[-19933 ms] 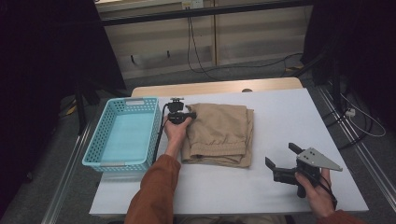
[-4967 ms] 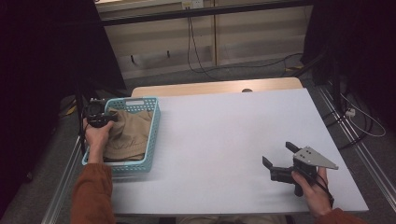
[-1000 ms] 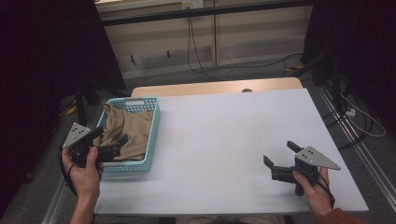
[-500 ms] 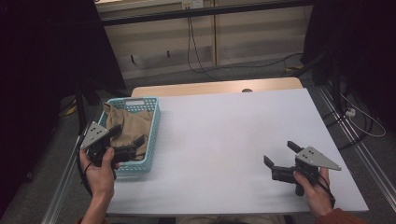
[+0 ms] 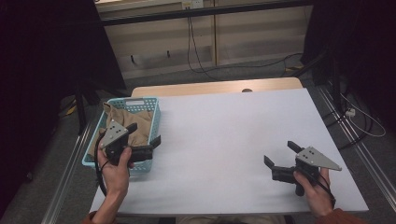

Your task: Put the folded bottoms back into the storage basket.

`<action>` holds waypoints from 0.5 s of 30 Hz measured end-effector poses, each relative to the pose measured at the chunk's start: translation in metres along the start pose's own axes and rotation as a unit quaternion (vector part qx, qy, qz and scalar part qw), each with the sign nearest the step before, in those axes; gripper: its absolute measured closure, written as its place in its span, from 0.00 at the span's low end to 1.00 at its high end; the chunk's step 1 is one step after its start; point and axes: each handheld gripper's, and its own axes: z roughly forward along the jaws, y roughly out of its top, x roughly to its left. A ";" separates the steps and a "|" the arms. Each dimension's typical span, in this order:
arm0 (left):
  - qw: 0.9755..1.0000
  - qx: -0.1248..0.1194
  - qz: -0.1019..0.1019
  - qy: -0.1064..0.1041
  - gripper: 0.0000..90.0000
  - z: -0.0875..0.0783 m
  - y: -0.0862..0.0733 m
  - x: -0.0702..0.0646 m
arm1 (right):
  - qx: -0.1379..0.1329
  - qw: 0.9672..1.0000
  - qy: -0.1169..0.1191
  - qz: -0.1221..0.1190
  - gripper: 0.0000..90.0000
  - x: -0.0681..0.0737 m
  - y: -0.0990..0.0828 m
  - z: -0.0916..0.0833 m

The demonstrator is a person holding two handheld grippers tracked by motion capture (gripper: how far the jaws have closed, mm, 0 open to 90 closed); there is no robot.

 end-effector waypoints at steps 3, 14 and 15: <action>1.000 0.008 0.006 -0.009 0.04 0.007 -0.002 -0.005 | -0.001 1.000 0.001 -0.002 0.02 0.000 0.000 0.000; 1.000 0.004 0.009 -0.024 0.03 0.030 -0.020 -0.029 | -0.001 1.000 0.003 -0.001 0.02 0.000 -0.001 -0.001; 1.000 0.003 0.008 -0.026 0.03 0.032 -0.022 -0.031 | -0.001 1.000 0.002 0.000 0.02 0.000 -0.001 -0.001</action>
